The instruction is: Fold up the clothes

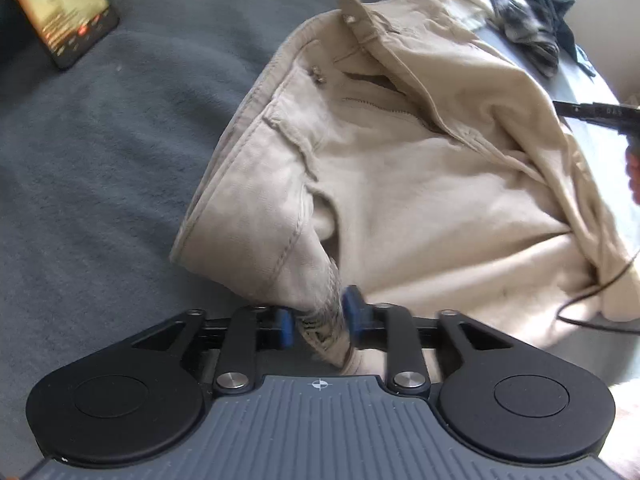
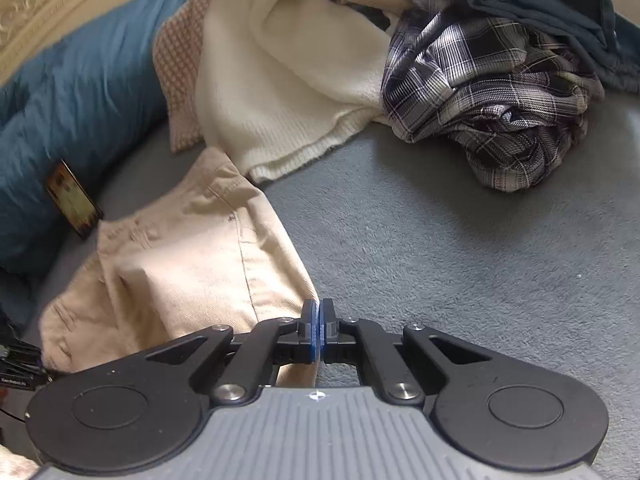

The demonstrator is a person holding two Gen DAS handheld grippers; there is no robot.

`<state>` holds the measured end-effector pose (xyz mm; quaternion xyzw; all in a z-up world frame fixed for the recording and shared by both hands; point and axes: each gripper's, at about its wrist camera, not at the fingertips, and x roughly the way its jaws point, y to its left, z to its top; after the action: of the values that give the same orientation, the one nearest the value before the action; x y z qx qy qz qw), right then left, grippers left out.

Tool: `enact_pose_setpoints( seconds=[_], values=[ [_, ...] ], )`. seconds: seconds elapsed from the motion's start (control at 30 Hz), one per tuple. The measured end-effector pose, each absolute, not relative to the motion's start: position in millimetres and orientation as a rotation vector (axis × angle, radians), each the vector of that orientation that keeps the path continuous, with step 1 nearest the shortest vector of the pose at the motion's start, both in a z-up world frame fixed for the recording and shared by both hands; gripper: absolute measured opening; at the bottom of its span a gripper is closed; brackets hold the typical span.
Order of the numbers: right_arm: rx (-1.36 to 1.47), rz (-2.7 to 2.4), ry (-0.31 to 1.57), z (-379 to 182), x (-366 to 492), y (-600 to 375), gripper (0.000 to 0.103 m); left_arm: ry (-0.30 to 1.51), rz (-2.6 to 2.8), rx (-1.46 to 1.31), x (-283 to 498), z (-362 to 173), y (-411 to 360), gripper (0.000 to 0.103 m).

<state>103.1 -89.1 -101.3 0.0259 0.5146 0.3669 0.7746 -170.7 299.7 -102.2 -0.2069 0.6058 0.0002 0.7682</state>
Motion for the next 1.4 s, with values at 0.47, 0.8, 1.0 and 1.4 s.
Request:
enact_pose_setpoints(
  seconds=[0.47,0.8,1.0,1.4],
  values=[
    [0.384,0.728,1.078,-75.5,96.3,-156.8,0.02,1.133,-0.255,-0.255,-120.3,-34.2,284.7,0.051],
    [0.651,0.6,0.949,-48.1,-1.9,-274.8,0.02,1.047,-0.787,-0.249,-25.4,-49.4,145.6,0.054],
    [0.885,0.544,0.944,-74.1,-71.8,-328.6,0.032,1.192,-0.99,-0.334,-17.2,-86.5,76.7,0.059],
    [1.406,0.033,0.749,-151.9,-200.1,-433.8,0.038,1.397,-1.135,-0.313,-39.1,-124.2,4.2,0.062]
  ],
)
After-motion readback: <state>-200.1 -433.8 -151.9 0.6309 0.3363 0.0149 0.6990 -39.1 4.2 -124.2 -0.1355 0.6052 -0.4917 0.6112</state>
